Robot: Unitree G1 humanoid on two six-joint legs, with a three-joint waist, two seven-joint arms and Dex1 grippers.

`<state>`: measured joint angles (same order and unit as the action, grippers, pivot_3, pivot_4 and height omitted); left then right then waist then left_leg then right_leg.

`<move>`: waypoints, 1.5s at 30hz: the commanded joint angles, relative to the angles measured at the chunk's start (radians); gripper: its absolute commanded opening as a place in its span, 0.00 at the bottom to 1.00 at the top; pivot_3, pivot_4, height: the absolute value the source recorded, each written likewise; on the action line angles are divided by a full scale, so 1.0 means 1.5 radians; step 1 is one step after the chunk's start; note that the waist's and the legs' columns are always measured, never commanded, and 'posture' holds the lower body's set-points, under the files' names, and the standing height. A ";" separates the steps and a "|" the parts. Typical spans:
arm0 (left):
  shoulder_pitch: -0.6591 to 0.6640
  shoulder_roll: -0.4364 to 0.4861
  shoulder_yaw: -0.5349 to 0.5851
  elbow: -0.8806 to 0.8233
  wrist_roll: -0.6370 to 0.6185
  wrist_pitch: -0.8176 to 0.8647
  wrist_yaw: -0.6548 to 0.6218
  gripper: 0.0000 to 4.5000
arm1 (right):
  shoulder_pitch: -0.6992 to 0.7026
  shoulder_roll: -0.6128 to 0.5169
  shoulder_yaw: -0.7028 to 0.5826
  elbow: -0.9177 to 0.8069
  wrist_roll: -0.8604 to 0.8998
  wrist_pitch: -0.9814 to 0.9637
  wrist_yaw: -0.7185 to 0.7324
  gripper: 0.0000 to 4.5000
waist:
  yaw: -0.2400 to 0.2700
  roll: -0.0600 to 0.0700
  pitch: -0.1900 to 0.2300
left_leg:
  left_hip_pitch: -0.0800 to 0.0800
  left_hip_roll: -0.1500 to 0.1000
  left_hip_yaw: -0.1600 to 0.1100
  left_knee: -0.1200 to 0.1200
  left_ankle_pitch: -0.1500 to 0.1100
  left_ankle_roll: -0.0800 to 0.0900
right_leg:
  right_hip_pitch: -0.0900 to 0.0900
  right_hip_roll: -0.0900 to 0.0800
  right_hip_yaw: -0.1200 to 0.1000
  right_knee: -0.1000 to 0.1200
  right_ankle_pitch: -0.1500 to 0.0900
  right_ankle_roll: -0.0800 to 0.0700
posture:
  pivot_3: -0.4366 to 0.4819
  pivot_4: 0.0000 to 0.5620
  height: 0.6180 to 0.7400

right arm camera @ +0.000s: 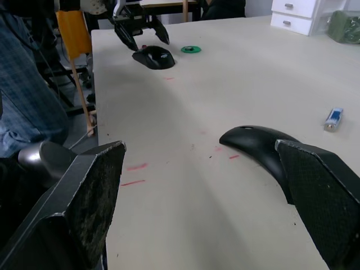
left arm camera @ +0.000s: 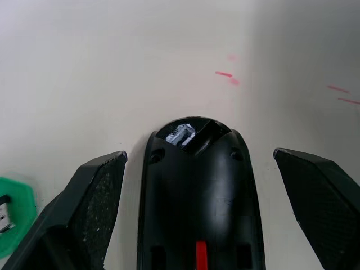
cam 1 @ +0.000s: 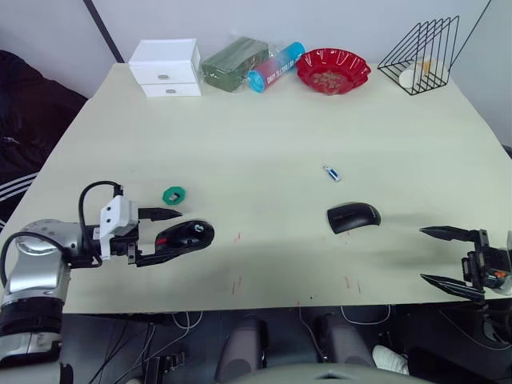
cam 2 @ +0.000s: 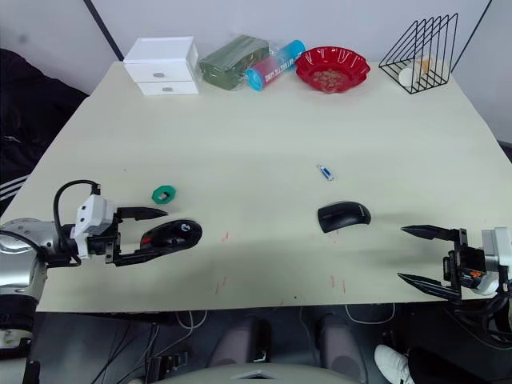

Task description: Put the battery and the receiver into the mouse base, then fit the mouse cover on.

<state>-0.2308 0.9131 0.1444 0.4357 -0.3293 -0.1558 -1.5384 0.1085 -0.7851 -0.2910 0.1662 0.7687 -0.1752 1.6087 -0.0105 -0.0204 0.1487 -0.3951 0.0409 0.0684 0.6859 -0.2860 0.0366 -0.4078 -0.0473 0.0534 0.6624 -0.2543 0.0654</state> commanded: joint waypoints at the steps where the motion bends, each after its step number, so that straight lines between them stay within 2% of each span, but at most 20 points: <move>1: -0.029 0.001 -0.027 0.038 0.027 -0.044 -0.026 0.99 | 0.004 -0.005 -0.022 -0.011 0.011 -0.007 0.004 1.00 | 0.000 0.000 0.000 | 0.000 0.000 0.000 0.000 0.000 0.000 | 0.000 0.000 0.000 0.000 0.000 0.000 | 0.48 0.27 1.00; 12: -0.078 -0.025 -0.064 0.130 0.050 -0.087 -0.025 0.99 | 0.005 -0.002 -0.026 -0.018 0.015 -0.012 0.004 1.00 | 0.000 0.000 0.000 | 0.000 0.000 0.000 0.000 0.000 0.000 | 0.000 0.000 0.000 0.000 0.000 0.000 | 0.48 0.27 1.00; 25: -0.084 -0.041 -0.070 0.144 0.043 -0.075 -0.035 0.99 | -0.005 -0.004 -0.025 -0.012 0.012 -0.013 0.004 1.00 | 0.001 0.000 0.000 | 0.000 0.000 0.000 0.000 0.000 0.000 | 0.000 0.000 0.000 0.000 0.000 0.000 | 0.48 0.27 1.00; 30: -0.073 -0.040 -0.070 0.125 0.036 -0.075 -0.038 0.70 | -0.004 -0.003 -0.024 -0.014 0.012 -0.014 0.004 1.00 | 0.001 0.000 0.000 | 0.000 0.000 0.000 0.000 0.000 0.000 | 0.000 0.000 0.000 0.000 0.000 0.000 | 0.48 0.27 1.00; 33: -0.068 -0.036 -0.073 0.111 0.038 -0.083 -0.038 0.66 | -0.004 -0.002 -0.024 -0.013 0.012 -0.016 0.004 1.00 | 0.001 0.000 0.000 | 0.000 0.000 0.000 0.000 0.000 0.000 | 0.000 0.000 0.000 0.000 0.000 0.000 | 0.48 0.27 1.00; 39: -0.040 -0.018 -0.074 -0.020 0.014 -0.020 -0.028 0.66 | -0.006 0.003 -0.023 -0.011 0.009 -0.017 0.004 1.00 | 0.001 0.000 0.000 | -0.001 0.000 -0.001 0.000 0.000 0.000 | 0.000 0.000 0.000 0.000 0.000 0.000 | 0.48 0.27 1.00; 45: -0.028 -0.020 -0.096 -0.213 -0.010 0.114 0.011 0.66 | -0.010 0.006 -0.018 -0.007 0.007 -0.019 0.004 1.00 | 0.002 0.000 0.000 | -0.001 0.000 -0.001 0.000 0.000 0.000 | 0.000 0.000 0.000 0.000 0.000 0.000 | 0.48 0.27 1.00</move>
<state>-0.2711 0.8721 0.0203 0.2324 -0.3182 -0.0596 -1.5388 0.1009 -0.7779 -0.2931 0.1654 0.7675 -0.1872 1.6087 -0.0076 -0.0204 0.1487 -0.3963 0.0410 0.0671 0.6866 -0.2860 0.0367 -0.4079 -0.0476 0.0532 0.6626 -0.2543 0.0655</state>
